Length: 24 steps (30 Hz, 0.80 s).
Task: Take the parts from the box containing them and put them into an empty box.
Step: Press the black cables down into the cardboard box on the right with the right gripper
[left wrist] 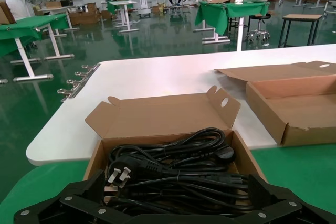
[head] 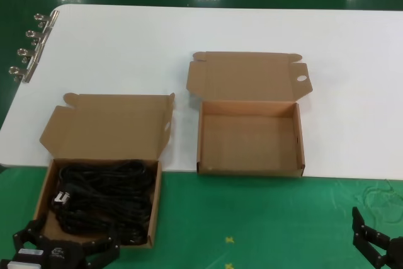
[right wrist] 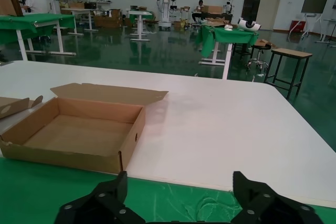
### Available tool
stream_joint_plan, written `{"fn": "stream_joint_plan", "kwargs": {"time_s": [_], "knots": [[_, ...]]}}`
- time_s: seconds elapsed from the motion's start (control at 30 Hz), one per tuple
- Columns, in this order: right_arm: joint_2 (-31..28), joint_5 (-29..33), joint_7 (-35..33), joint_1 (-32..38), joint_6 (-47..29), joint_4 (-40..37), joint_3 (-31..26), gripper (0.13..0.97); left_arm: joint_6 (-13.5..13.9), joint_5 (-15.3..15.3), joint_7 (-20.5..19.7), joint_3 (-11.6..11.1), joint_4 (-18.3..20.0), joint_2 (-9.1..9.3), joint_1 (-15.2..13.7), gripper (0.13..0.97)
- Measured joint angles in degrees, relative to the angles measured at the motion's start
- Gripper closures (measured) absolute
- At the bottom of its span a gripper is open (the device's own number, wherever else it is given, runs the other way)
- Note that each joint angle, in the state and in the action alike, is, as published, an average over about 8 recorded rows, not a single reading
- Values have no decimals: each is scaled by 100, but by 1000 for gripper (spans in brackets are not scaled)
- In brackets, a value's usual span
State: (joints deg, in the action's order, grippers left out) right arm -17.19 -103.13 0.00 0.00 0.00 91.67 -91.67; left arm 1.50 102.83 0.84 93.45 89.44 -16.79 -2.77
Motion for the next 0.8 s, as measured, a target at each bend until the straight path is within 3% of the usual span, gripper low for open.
{"fn": "stream_joint_plan", "kwargs": {"time_s": [0.8], "knots": [[0,0,0,0,0,0,0,798,0,0,0,0,0,0,0,132]]}}
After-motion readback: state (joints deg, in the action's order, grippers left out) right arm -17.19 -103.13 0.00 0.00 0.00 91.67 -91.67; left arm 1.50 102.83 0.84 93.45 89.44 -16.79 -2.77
